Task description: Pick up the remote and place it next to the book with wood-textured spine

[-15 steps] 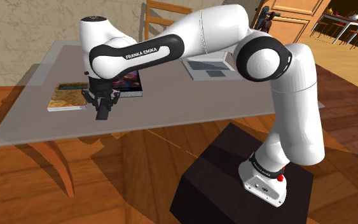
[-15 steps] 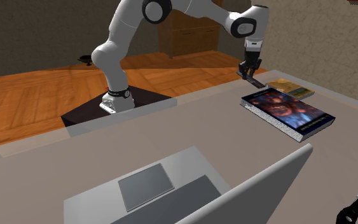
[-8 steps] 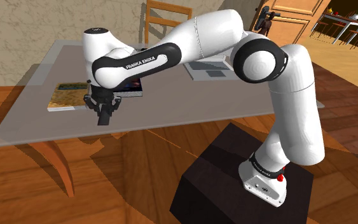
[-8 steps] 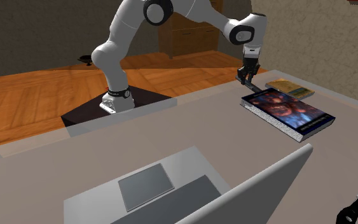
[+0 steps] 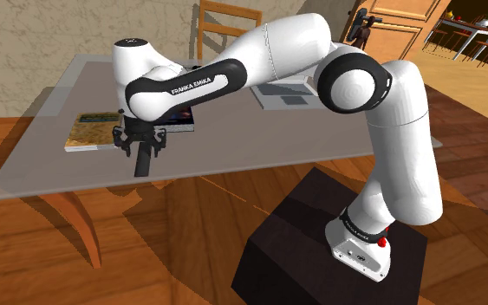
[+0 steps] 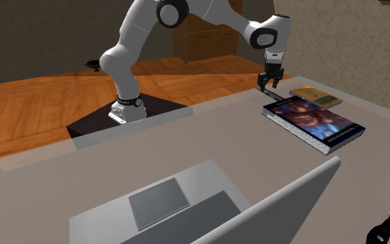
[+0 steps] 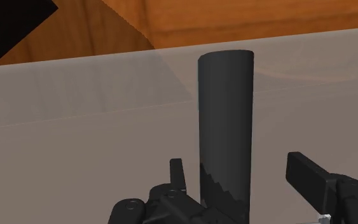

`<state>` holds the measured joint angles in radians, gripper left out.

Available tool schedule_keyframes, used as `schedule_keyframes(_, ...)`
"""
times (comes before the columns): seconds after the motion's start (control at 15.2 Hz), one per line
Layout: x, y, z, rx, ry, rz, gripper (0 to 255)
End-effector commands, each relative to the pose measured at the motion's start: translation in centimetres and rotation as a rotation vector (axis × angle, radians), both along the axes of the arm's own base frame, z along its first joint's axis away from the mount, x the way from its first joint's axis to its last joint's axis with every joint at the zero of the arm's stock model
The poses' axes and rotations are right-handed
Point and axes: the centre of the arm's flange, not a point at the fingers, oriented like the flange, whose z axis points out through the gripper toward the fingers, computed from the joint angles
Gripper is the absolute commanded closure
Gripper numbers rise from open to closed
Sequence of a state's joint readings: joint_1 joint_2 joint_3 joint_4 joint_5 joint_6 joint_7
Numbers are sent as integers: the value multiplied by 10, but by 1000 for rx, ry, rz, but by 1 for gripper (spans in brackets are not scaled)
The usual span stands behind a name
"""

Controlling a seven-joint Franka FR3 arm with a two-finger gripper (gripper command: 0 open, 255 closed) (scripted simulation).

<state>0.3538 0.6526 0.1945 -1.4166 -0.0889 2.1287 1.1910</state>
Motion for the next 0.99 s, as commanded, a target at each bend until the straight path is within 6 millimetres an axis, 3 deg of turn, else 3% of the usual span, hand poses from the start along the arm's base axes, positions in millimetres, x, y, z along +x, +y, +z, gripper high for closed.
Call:
schedule_keyframes(0.0, 0, 0, 0, 0, 0, 0, 0)
schedule_keyframes(0.2, 0, 0, 0, 0, 0, 0, 0)
schedule_keyframes(0.46, -2, -4, 50, 0, 0, 0, 0)
schedule_keyframes(0.92, -2, -4, 50, 0, 0, 0, 0)
